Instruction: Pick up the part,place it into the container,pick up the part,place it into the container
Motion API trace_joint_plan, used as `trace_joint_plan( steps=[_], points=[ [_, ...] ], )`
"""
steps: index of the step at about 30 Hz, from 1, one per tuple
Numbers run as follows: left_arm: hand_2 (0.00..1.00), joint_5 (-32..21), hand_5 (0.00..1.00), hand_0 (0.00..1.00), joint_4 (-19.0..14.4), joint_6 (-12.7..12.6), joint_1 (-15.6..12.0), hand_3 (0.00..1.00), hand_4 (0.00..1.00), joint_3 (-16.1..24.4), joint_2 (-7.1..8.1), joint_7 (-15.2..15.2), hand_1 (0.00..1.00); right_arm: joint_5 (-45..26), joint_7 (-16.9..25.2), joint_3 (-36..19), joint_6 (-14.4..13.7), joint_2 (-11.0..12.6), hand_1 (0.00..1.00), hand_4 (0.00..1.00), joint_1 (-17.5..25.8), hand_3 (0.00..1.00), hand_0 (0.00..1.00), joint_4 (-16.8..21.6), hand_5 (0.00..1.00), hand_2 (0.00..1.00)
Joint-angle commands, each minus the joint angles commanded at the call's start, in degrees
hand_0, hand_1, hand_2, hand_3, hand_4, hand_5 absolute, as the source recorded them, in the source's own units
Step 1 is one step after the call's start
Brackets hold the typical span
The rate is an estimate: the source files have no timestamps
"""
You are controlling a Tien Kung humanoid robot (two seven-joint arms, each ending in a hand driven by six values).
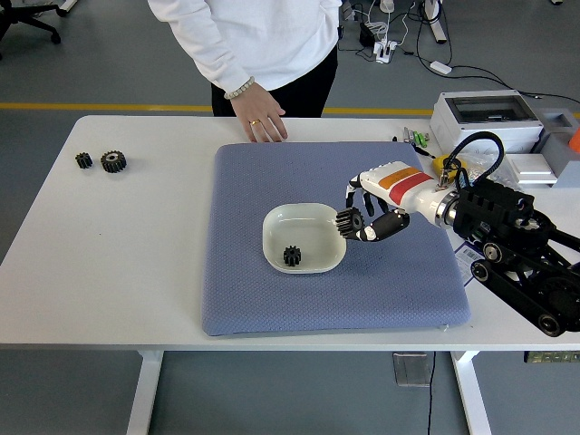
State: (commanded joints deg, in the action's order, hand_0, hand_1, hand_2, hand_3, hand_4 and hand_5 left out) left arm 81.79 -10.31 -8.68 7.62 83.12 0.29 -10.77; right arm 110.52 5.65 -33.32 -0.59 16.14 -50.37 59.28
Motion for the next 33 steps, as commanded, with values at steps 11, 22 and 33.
trace_joint_plan(
  steps=[11, 22, 33],
  points=[
    [0.678, -0.4, 0.539, 0.689, 0.0, -0.1, 0.3, 0.572, 0.621, -0.2, 0.14, 0.2, 0.679, -2.3, -2.4, 2.6, 0.8, -5.6, 0.362, 0.746, -3.2, 0.508, 0.155, -5.3, 0.363, 0.468],
    [0.677, -0.3, 0.537, 0.690, 0.0, 0.0, 0.6, 0.572, 0.621, -0.2, 0.13, 0.1, 0.679, -5.0, -3.8, 5.0, 2.2, -7.0, 0.517, 0.998, -3.7, 0.998, 0.372, -8.8, 0.532, 0.837],
    [0.675, 0.2, 0.536, 0.691, 0.0, 0.0, 0.6, 0.572, 0.621, 0.1, 0.07, 0.0, 0.679, -6.4, -1.8, 3.2, -0.9, -5.8, 0.539, 0.998, -3.3, 0.998, 0.401, -7.6, 0.545, 0.863]
  ],
)
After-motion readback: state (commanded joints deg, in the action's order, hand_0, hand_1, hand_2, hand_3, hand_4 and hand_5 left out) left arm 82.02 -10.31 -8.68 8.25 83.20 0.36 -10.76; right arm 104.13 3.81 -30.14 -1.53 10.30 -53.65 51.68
